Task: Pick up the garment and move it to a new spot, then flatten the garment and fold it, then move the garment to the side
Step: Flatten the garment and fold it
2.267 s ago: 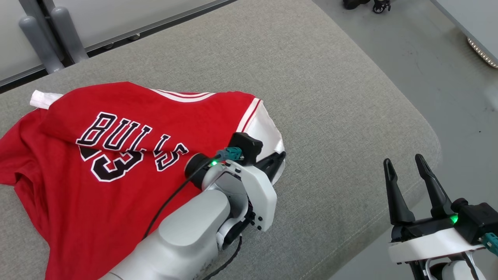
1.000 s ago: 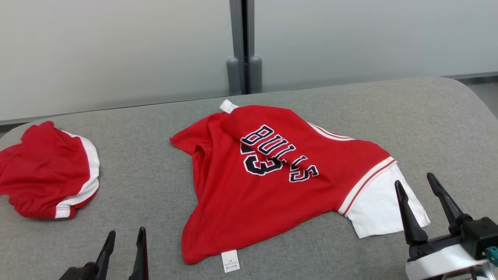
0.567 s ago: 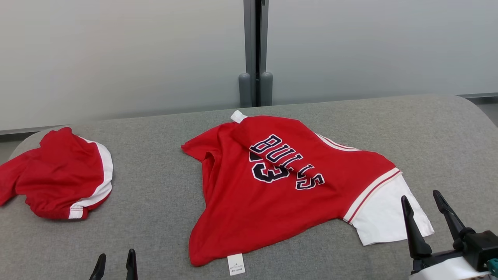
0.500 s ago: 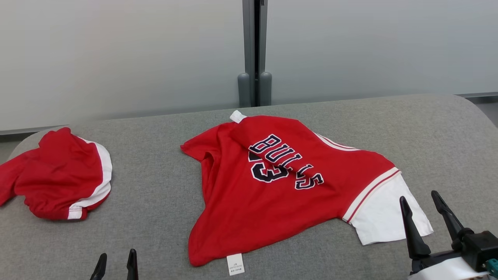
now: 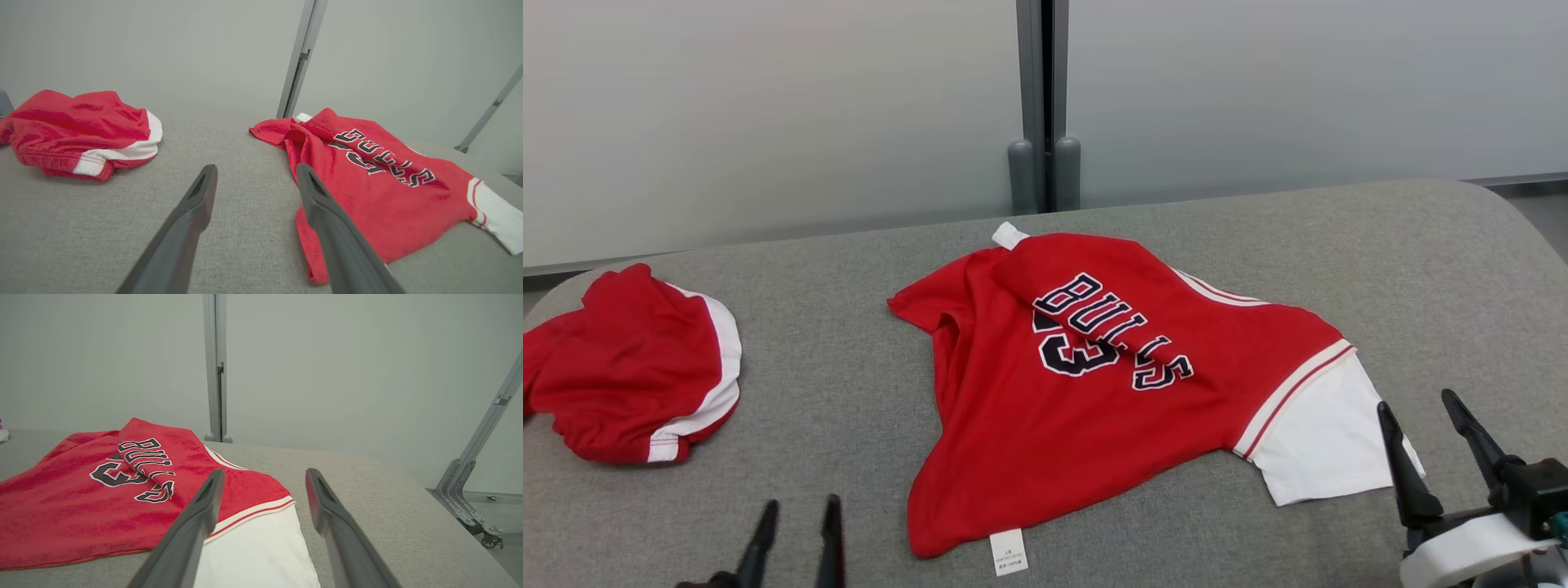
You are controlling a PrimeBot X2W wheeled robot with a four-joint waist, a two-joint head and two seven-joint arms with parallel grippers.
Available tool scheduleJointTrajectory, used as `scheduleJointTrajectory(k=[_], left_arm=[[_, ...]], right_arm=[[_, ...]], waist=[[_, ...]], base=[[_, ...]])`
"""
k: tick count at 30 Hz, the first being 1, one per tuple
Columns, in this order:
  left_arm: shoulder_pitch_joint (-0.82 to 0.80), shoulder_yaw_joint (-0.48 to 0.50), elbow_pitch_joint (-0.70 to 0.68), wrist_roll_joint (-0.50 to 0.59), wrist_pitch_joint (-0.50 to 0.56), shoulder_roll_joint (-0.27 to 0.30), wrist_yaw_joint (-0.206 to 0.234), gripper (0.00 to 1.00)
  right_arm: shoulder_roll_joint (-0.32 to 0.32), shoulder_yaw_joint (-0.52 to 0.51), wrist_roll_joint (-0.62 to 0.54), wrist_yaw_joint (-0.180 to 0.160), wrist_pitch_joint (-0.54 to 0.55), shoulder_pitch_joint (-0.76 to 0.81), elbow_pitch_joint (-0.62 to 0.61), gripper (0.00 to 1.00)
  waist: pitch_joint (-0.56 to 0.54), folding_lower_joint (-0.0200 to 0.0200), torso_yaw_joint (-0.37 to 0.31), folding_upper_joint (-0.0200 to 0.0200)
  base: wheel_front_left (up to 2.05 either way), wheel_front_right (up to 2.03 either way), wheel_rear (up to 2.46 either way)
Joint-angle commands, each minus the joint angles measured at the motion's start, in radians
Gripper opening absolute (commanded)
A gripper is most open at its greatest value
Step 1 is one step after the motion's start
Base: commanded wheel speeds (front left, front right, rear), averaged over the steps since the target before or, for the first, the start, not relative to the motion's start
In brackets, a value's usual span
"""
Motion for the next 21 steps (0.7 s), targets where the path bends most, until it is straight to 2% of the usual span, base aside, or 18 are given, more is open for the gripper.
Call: scheduleJointTrajectory(k=[1, 8, 15, 21], left_arm=[[-0.007, -0.021, 0.012, -0.006, 0.017, -0.001, -0.008, 1.0], [-0.085, -0.15, 0.04, -0.074, 0.262, -0.005, -0.016, 1.0], [-0.145, -0.227, 0.063, -0.152, 0.351, -0.007, -0.009, 1.0], [-0.165, -0.237, 0.096, -0.152, 0.375, -0.007, 0.02, 1.0]], right_arm=[[-0.028, -0.006, -0.01, 0.0, -0.005, -0.02, 0.033, 1.0], [-0.107, 0.02, -0.01, 0.0, 0.123, -0.193, 0.314, 1.0], [-0.117, 0.075, 0.001, 0.0, 0.18, -0.329, 0.514, 1.0], [-0.1, 0.164, 0.059, 0.0, 0.199, -0.364, 0.609, 1.0]], waist=[[0.01, 0.0, -0.003, -0.0001], [0.111, 0.0, -0.01, -0.0001], [0.196, 0.0, -0.017, -0.0001], [0.223, 0.0, -0.019, -0.0001]], base=[[0.0, 0.0, 0.0], [0.0, 0.0, 0.0], [0.0, 0.0, 0.0], [0.0, 0.0, 0.0]])
